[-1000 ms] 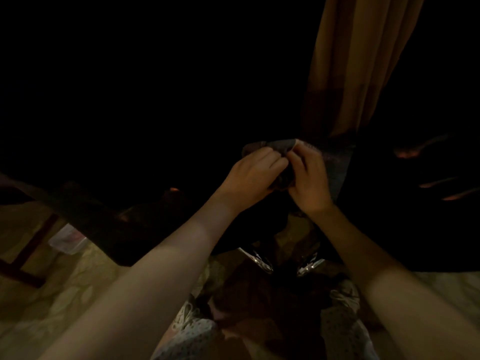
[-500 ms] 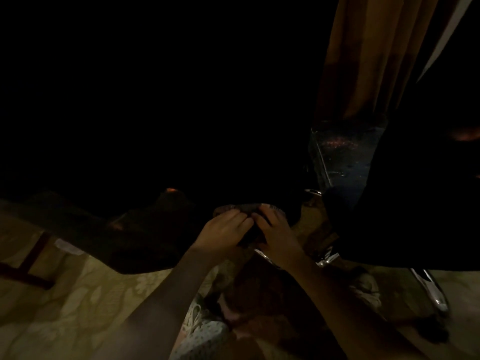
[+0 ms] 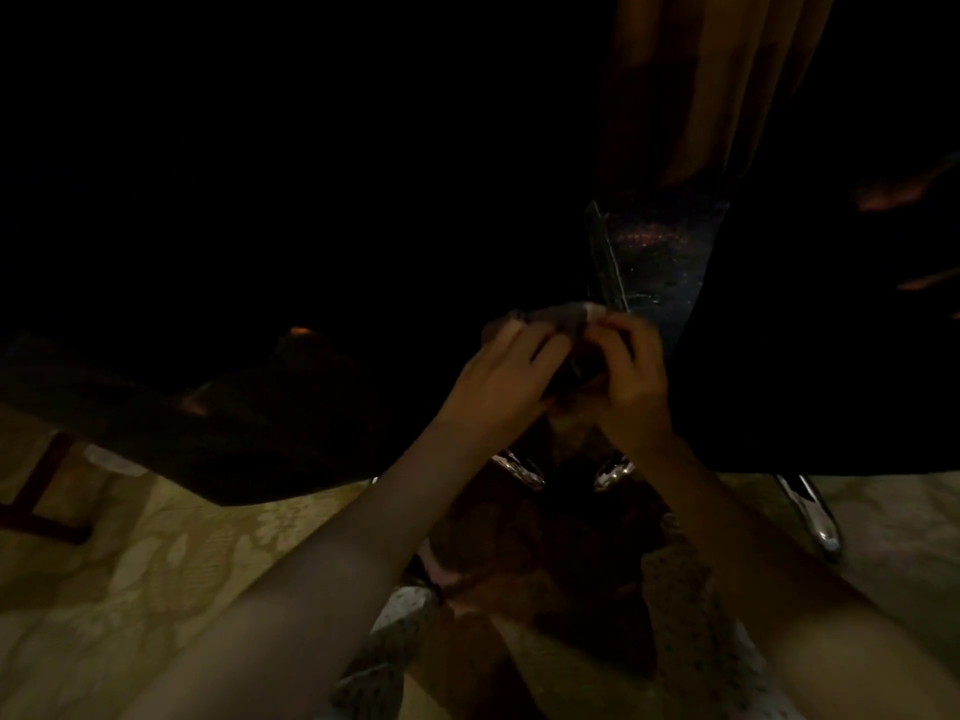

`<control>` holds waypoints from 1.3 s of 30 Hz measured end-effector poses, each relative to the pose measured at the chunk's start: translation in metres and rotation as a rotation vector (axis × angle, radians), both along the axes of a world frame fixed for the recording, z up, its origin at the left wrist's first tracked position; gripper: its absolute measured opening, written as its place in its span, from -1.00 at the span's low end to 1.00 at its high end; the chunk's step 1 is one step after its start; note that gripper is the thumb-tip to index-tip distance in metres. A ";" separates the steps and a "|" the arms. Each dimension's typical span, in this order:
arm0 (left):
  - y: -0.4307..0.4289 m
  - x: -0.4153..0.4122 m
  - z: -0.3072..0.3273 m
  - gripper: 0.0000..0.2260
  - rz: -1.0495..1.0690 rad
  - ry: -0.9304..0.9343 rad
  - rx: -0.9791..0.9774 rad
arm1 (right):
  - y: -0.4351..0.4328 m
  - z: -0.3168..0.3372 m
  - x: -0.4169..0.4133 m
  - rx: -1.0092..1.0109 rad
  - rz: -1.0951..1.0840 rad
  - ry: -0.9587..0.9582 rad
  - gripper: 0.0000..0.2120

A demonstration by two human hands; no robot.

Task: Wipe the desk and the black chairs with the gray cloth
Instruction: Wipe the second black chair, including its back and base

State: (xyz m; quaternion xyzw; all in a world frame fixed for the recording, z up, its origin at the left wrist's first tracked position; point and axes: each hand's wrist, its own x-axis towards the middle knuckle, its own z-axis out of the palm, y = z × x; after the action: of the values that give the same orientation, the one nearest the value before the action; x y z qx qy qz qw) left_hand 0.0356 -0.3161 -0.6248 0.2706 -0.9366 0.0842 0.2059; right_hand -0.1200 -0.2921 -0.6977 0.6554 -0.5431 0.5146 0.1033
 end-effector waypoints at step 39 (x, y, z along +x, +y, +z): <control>0.043 0.087 -0.017 -0.51 0.385 -0.361 0.236 | 0.021 -0.001 0.083 0.704 0.283 0.217 -0.52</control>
State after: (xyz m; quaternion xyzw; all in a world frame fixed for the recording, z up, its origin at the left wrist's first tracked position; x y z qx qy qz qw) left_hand 0.1226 -0.2729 -0.6414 0.4461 -0.8929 0.0590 -0.0170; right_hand -0.0372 -0.2713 -0.6989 0.7697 -0.5766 0.2337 -0.1427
